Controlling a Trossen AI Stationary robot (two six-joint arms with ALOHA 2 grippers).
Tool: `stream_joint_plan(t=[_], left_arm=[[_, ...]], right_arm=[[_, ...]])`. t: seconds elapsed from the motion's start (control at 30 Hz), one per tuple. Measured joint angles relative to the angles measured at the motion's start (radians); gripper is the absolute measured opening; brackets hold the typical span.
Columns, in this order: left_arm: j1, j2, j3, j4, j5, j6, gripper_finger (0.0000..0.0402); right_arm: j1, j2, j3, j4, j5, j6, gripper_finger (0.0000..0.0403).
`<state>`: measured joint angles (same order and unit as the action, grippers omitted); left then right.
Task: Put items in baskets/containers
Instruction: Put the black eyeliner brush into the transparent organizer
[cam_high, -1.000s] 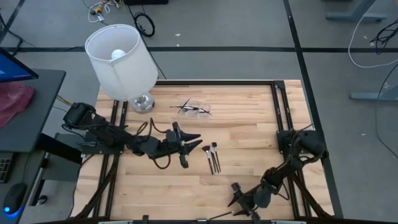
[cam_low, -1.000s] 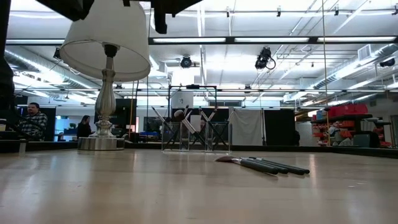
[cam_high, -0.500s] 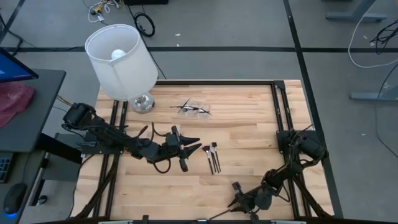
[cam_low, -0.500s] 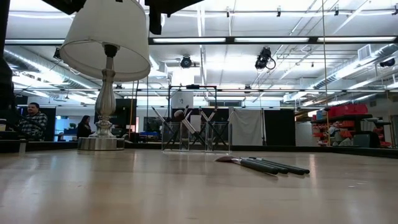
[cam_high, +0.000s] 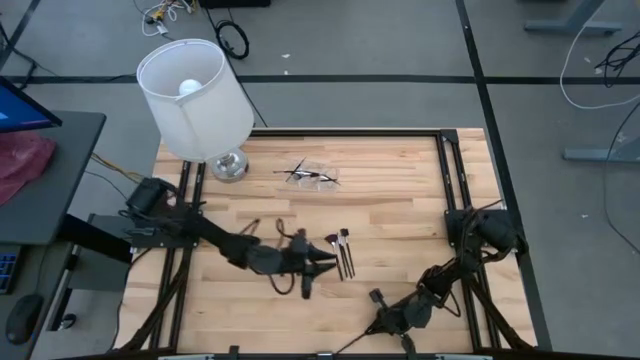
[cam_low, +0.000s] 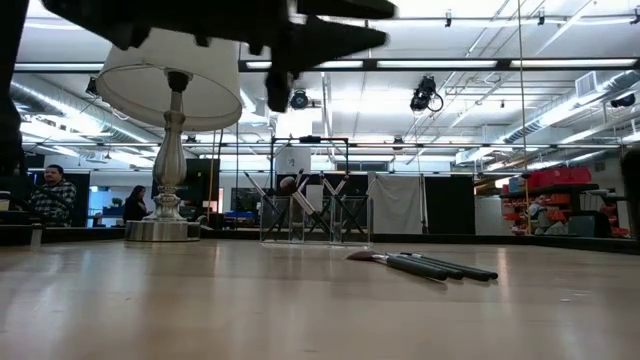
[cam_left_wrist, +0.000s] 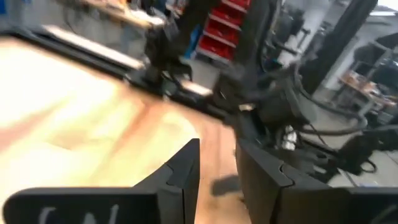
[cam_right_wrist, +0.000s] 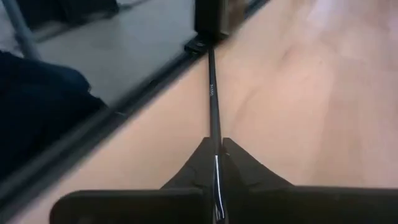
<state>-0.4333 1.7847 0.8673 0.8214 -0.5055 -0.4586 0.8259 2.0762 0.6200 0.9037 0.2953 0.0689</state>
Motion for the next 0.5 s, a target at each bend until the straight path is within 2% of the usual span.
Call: stream_joint_plan(t=[0.13,0.2,0.37,0.5], left_arm=[[0.015,0.108,0.15,-0.15,0.073,-0.069,0.0107],[0.026,0.145,0.247,-0.305,0.109,-0.119,0.0107],[0.052,0.196,0.491,-0.83,0.141,-0.264,0.0107],[0.063,0.23,0.618,-1.041,0.162,-0.272,0.0107]], right_arm=[[-0.05,-0.081,-0.006,-0.116,0.079,-0.09,0.0018],[-0.08,-0.134,-0.008,-0.218,0.117,-0.11,0.0017],[-0.156,-0.233,-0.006,-0.428,0.127,-0.114,0.001],[-0.183,-0.247,-0.006,-0.451,0.118,-0.144,0.0013]])
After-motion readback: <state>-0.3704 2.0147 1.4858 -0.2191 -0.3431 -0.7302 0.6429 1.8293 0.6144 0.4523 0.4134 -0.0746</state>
